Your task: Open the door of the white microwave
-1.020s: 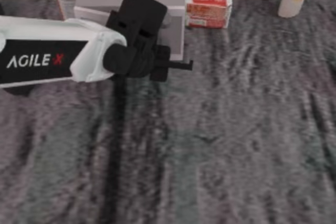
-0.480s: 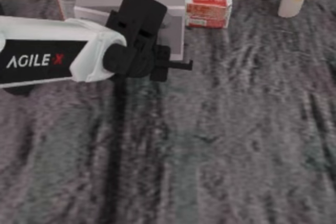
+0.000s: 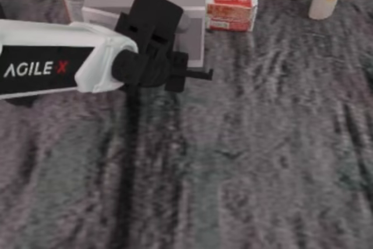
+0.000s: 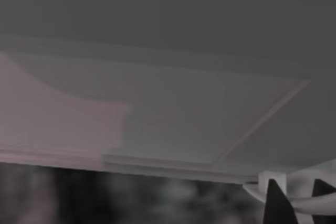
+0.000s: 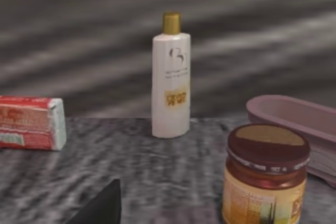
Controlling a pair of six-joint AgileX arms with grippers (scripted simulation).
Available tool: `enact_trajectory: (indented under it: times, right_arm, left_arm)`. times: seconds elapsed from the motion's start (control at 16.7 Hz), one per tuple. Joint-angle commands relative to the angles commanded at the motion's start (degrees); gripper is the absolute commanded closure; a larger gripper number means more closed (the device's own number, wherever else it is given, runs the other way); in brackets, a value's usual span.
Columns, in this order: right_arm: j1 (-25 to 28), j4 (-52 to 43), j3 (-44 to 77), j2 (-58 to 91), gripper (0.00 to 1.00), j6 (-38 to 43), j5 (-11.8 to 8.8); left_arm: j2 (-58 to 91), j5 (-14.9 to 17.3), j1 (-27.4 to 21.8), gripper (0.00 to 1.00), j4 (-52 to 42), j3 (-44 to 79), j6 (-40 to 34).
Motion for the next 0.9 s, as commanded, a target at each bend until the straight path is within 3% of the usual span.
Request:
enact_trajectory:
  times: [0.9]
  right_arm:
    - [0.0,0.0,0.0,0.0,0.00,0.0,0.0]
  left_arm:
    - [-1.1,1.1,0.7,1.00,0.8,-1.6,1.8]
